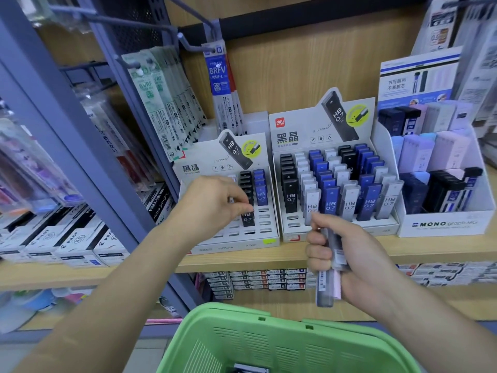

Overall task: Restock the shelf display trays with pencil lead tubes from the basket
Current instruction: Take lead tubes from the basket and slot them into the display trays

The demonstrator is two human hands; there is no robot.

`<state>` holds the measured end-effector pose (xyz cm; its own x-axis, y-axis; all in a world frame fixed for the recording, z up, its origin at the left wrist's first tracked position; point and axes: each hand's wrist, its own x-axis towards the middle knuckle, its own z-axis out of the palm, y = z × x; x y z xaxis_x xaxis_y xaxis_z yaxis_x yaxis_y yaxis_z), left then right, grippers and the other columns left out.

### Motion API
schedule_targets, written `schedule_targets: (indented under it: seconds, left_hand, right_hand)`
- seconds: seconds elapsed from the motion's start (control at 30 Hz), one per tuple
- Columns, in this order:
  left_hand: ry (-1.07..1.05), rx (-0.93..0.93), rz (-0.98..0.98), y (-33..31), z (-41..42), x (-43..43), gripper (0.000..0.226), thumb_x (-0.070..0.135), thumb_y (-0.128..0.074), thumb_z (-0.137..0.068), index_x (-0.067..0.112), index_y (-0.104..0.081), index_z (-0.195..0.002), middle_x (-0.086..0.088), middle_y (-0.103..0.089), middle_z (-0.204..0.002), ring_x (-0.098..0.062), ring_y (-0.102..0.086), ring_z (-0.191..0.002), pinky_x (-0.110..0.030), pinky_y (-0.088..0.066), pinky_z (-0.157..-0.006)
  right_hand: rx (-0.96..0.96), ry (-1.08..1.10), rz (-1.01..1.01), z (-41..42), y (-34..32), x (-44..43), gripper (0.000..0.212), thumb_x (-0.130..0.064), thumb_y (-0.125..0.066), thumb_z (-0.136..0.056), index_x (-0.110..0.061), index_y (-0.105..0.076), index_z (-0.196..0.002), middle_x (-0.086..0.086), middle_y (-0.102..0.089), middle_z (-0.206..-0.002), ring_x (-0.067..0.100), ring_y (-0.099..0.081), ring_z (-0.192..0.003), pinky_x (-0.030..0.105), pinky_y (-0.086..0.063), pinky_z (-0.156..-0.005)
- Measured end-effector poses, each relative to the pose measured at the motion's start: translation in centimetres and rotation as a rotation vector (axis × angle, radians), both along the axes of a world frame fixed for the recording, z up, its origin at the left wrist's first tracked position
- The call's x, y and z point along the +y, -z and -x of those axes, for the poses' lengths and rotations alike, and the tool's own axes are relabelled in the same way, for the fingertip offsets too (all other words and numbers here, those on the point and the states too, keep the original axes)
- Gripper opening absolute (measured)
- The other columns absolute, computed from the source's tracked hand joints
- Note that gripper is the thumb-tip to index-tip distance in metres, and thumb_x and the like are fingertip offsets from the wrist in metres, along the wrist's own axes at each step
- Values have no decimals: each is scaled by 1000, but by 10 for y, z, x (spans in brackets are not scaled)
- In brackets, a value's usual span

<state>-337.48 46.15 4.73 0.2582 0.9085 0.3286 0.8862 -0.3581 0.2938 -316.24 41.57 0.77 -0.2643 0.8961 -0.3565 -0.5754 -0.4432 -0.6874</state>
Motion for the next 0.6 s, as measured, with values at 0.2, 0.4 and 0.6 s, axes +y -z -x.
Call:
schedule_targets:
  seconds: [0.2, 0.4, 0.6]
  left_hand:
    - [148, -232, 473, -14, -49, -35, 35, 51, -70, -78, 18, -61, -70, 4, -62, -60, -6, -55, -55, -27, -49, -60]
    - [231, -719, 850, 7, -86, -56, 36, 4, -73, -80, 13, -38, -81, -7, -63, -59, -14, -61, -48, -22, -52, -48]
    - [205, -847, 730, 9, -87, -55, 25, 0, -68, -83, 9, -45, -81, -5, -66, -58, -15, -65, -53, -21, -53, -51]
  right_hand:
    - [69, 217, 10, 2, -9, -2, 21, -19, -55, -97, -11, -51, -78, -1, -41, -55, 10, -37, -41, 20, -33, -37]
    - [83, 418, -33, 3, -17, -8, 7, -15, -53, -100, -11, -58, -102, 7, -53, -67, 19, -53, -55, 36, -53, -62]
    - [122, 352, -48, -2, -18, -14, 20, -17, -53, -100, -17, -53, -119, 16, -74, -103, 31, -73, -90, 43, -57, -70]
